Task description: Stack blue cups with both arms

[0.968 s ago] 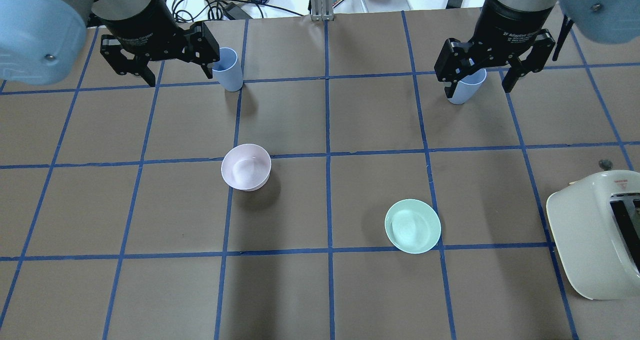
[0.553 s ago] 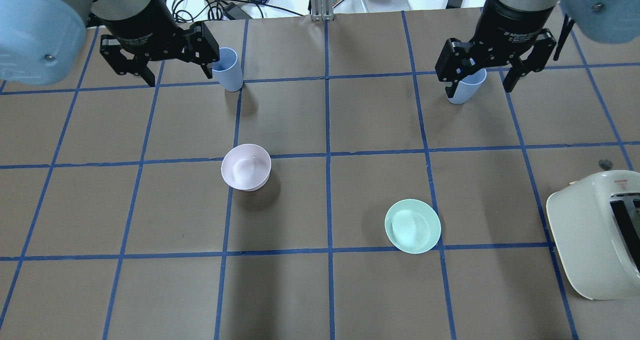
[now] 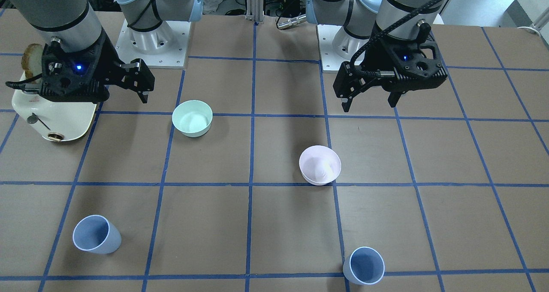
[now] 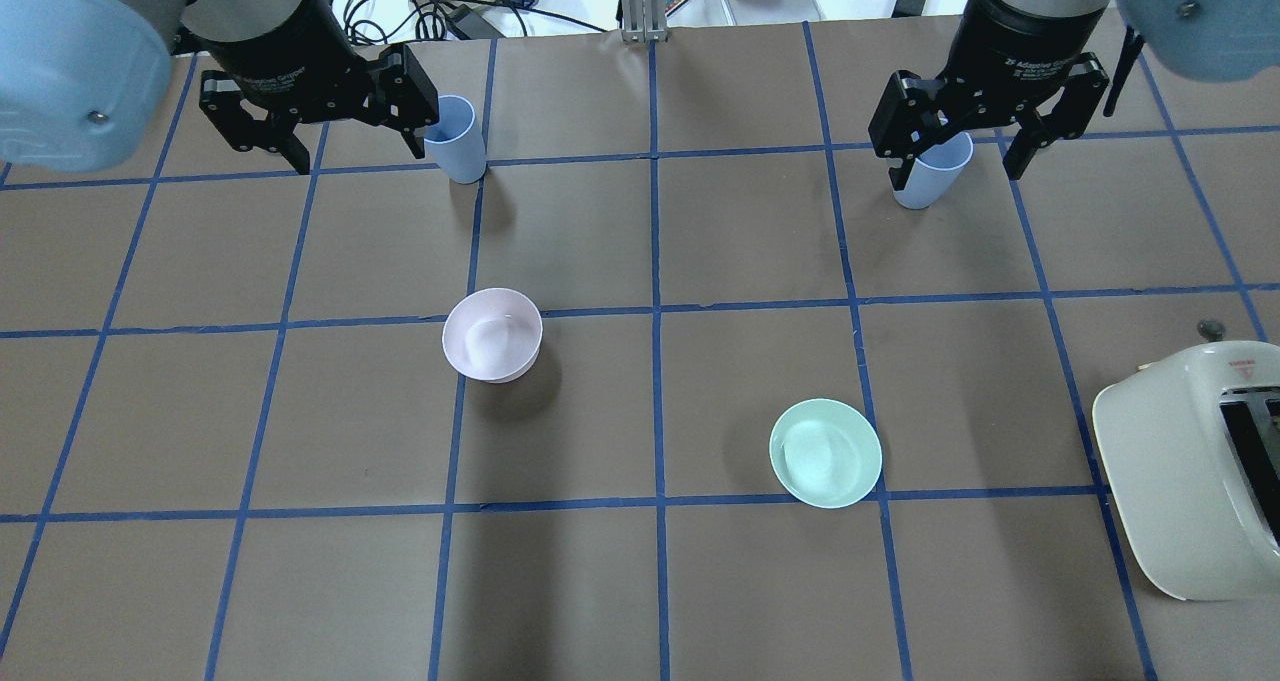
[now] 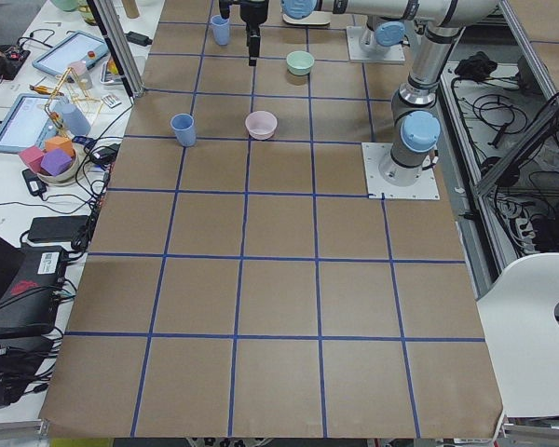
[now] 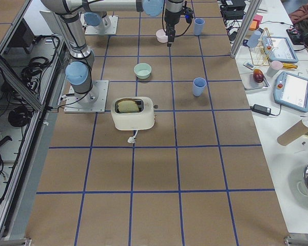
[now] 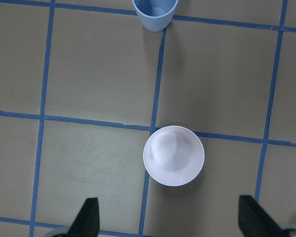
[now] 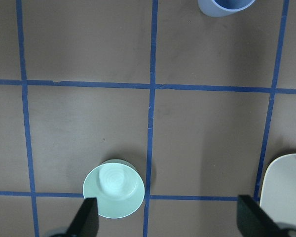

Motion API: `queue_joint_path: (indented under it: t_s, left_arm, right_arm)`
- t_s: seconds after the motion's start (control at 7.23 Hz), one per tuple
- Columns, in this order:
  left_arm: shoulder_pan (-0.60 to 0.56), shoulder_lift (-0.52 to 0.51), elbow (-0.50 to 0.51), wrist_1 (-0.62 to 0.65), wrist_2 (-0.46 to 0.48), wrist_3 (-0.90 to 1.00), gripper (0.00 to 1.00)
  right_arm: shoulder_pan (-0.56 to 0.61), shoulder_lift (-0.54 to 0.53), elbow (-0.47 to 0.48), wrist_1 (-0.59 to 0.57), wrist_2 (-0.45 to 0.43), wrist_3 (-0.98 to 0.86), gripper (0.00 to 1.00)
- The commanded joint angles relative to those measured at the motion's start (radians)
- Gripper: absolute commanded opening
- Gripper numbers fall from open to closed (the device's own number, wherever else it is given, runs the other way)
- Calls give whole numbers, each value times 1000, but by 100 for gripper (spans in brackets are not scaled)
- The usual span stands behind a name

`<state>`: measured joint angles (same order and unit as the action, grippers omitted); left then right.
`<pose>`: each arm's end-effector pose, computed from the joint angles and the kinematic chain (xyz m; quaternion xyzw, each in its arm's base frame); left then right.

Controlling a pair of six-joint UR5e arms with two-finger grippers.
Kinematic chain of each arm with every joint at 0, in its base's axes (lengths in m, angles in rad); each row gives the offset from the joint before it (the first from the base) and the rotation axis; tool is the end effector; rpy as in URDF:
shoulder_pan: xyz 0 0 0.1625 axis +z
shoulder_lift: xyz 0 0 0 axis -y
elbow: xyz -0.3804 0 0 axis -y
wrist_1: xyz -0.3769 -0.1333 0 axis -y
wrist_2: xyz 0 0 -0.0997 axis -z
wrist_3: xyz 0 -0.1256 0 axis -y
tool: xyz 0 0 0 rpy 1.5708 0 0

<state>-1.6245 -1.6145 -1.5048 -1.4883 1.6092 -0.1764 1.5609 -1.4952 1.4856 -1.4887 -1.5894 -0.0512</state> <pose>-0.1554 -0.4981 0.4365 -0.0622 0.9965 -0.0542 0.0130 0.1260 -0.4972 0.4130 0.0210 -0.9991 -0.0365 0.0082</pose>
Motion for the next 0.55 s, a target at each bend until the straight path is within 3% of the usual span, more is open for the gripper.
queue_joint_path:
  t_s: [0.0,0.41]
  left_arm:
    - [0,1,-2,-1,0,0,100]
    - [0,-5,3,0,1,0,100]
  right_arm:
    - [-12,21,-7,-10,0,-4,100]
    - [-48,126,-121,-43,2,-53,100]
